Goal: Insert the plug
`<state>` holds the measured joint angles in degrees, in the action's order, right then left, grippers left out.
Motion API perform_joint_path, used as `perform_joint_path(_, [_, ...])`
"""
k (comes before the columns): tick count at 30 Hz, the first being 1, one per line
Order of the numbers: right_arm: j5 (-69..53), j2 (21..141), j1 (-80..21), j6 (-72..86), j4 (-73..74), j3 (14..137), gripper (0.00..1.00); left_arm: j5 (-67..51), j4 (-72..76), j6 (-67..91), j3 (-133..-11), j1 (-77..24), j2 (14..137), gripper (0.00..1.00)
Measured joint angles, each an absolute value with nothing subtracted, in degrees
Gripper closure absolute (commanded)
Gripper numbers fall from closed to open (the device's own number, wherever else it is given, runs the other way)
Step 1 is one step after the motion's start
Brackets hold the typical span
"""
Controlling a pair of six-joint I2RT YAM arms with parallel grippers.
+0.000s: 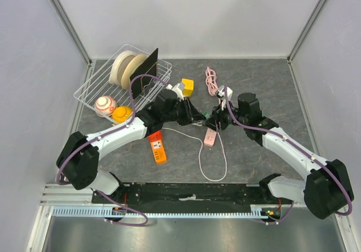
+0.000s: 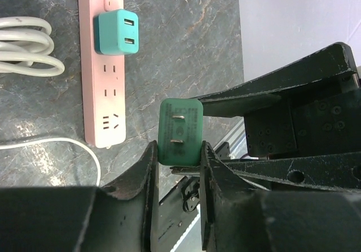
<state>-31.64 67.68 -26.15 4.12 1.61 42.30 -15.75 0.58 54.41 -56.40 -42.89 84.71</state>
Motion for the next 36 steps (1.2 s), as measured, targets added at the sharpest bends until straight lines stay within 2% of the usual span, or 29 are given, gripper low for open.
perform_joint_path(2, [-31.55,67.68,-26.17,4.73,1.3,42.24,0.27,-15.77,1.06,55.51,-55.83,-42.68,84.38,0.98])
perform_joint_path(4, [-31.14,67.44,-26.35,6.26,0.34,42.22,0.22,-15.94,1.87,57.19,-54.19,-42.06,83.5,0.98])
perform_joint_path(8, [-29.17,64.27,-26.57,11.18,-1.85,41.65,0.18,-17.1,5.89,62.59,-47.24,-39.18,80.25,0.98])
perform_joint_path(16, [-24.88,55.68,-27.07,32.67,-10.74,38.61,0.27,-17.1,13.69,72.53,-40.45,-37.32,76.01,0.98])
perform_joint_path(25, [-18.35,52.16,-29.87,62.13,-19.09,25.1,0.32,-17.1,25.32,79.55,-36.45,-37.34,73.43,0.98])
perform_joint_path(36, [-10.02,54.85,-34.96,77.45,-29.89,23.68,0.39,-16.45,32.03,83.4,-34.52,-39.05,72.69,0.98])
